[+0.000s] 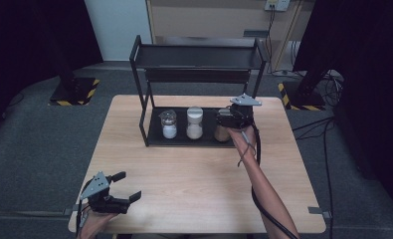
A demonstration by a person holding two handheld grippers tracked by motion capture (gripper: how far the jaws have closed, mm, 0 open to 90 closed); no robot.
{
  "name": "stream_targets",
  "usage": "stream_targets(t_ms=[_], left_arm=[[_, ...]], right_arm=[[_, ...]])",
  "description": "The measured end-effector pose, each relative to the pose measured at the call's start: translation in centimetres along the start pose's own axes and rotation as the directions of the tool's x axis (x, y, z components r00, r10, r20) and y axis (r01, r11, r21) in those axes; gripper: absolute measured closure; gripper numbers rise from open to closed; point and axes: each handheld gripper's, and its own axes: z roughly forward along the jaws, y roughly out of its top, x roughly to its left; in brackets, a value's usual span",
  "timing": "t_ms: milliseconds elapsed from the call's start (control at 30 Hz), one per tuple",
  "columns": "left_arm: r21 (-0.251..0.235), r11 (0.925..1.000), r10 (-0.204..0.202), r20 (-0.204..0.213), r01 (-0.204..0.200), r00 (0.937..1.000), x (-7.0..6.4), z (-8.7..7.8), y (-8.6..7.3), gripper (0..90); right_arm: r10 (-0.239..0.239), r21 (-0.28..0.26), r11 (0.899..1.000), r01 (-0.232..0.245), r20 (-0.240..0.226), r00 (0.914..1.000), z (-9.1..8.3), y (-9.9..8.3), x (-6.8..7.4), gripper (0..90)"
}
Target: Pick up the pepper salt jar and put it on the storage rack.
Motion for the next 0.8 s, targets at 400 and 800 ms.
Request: stream_targets(t_ms=[400, 800], left_arm=[[-0.002, 1.0000, -0.005, 0.001, 0.005, 1.0000, -0.1, 0.3, 0.1, 2.6], [0.007, 1.0000, 0.003, 0.005, -0.003, 1.0000, -0.1, 0.3, 0.1, 2.7]], right_arm=[[-0.025, -0.033, 0.999, 0.021, -0.111, 0.9935, -3.4, 0.3, -0.5, 11.8], [-0.058, -0.035, 0.998, 0.052, -0.172, 0.9834, -7.3, -1.7, -0.7, 11.8]])
